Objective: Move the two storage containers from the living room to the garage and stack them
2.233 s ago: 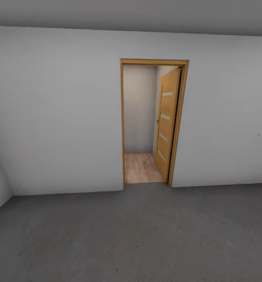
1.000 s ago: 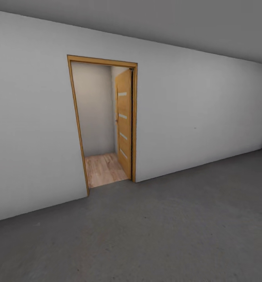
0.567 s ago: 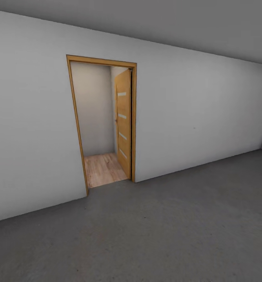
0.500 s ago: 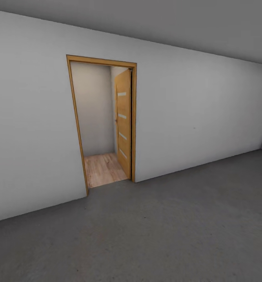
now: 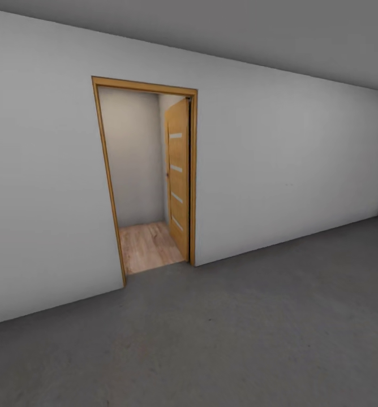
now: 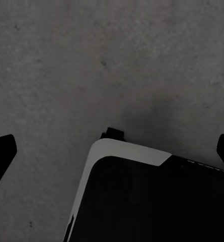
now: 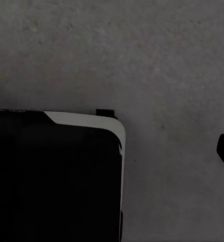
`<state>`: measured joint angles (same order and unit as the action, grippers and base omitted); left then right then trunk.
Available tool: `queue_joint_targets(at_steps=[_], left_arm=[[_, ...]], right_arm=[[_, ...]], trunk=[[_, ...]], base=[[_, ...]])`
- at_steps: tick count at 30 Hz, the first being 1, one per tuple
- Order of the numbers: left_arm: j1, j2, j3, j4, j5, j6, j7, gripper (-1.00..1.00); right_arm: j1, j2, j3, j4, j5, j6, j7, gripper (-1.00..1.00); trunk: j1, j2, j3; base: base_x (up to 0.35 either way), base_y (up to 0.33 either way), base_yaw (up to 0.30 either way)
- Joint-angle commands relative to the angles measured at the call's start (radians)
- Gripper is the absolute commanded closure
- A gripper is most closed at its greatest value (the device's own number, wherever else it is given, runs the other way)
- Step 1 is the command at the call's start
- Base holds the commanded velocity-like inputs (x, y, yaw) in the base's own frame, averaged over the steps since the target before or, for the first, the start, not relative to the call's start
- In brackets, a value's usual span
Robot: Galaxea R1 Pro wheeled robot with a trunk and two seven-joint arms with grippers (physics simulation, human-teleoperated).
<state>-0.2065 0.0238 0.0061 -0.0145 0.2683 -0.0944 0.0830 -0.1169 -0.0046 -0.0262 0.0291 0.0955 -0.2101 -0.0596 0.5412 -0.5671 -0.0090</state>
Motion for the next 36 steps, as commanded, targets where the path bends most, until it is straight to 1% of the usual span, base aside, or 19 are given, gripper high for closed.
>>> queue_joint_targets(at_steps=[1, 24, 36], left_arm=[[-0.001, 0.000, 0.000, 0.001, 0.003, -0.003, 0.001, -1.00], [0.000, 0.002, 0.004, 0.002, 0.011, 0.001, 0.001, -1.00], [-0.001, 0.002, 0.005, 0.002, 0.012, 0.001, 0.001, -1.00]], right_arm=[[-0.001, 0.000, -0.003, 0.003, 0.010, -0.005, -0.005, -1.00], [-0.001, -0.002, 0.000, 0.003, 0.013, 0.002, 0.004, -1.00], [-0.001, 0.000, 0.000, 0.003, 0.010, 0.002, -0.005, -1.00]], trunk=[[0.001, -0.001, -0.001], [0.001, -0.001, -0.001], [0.001, -0.001, -0.001]], base=[[0.311, 0.000, 0.000], [0.318, 0.000, 0.000], [0.320, 0.000, 0.000]])
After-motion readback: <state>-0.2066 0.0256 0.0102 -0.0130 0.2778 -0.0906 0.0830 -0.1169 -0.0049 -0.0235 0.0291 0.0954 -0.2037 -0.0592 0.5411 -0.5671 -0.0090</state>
